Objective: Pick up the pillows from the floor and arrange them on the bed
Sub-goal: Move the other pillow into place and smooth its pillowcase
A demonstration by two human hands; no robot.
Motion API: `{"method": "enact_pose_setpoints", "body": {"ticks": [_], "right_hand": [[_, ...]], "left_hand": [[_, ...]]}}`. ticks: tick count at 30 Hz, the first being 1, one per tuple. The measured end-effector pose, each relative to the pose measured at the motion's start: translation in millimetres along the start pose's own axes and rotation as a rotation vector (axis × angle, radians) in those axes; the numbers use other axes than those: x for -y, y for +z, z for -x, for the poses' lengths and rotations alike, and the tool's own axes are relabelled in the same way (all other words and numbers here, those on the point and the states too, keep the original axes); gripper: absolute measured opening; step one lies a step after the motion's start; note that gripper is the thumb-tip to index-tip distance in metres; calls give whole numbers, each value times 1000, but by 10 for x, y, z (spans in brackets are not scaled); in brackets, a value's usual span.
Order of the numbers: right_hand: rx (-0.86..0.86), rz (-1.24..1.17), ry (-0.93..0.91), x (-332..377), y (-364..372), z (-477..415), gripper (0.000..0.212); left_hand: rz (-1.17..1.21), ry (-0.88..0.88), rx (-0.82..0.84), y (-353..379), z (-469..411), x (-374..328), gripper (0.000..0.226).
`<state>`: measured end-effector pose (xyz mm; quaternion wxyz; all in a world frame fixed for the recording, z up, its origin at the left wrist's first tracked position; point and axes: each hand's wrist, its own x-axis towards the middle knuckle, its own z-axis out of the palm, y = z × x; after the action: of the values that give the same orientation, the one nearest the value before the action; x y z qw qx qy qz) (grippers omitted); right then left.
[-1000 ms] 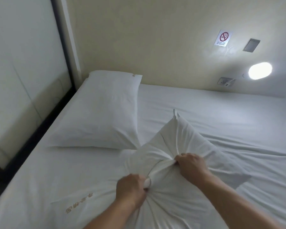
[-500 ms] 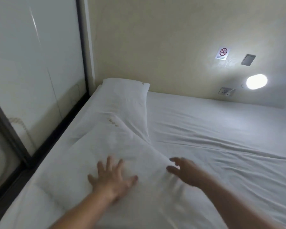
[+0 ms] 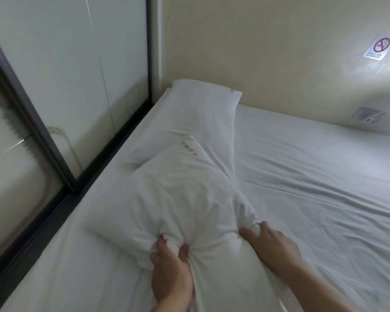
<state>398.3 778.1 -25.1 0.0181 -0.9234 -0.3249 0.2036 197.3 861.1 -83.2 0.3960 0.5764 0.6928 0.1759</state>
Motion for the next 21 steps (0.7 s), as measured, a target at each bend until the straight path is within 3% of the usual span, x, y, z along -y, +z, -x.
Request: {"method": "enact_pose_setpoints", "body": {"ticks": [3, 9, 13, 17, 21], "right_hand": [[-39, -85, 51, 39, -235, 221, 67], [57, -235, -7, 160, -53, 841, 83], [276, -252, 38, 28, 243, 1258, 80], [277, -277, -72, 38, 650, 1572, 48], [225, -556, 124, 273, 1146, 1770, 60]], "left_hand": [[-104, 96, -40, -342, -49, -182, 47], [-202, 304, -46, -1080, -287, -88, 39], [-308, 401, -46, -1302, -257, 267, 23], [-349, 464, -35, -1386, -217, 674, 23], [-300, 482, 14, -1459, -294, 884, 29]]}}
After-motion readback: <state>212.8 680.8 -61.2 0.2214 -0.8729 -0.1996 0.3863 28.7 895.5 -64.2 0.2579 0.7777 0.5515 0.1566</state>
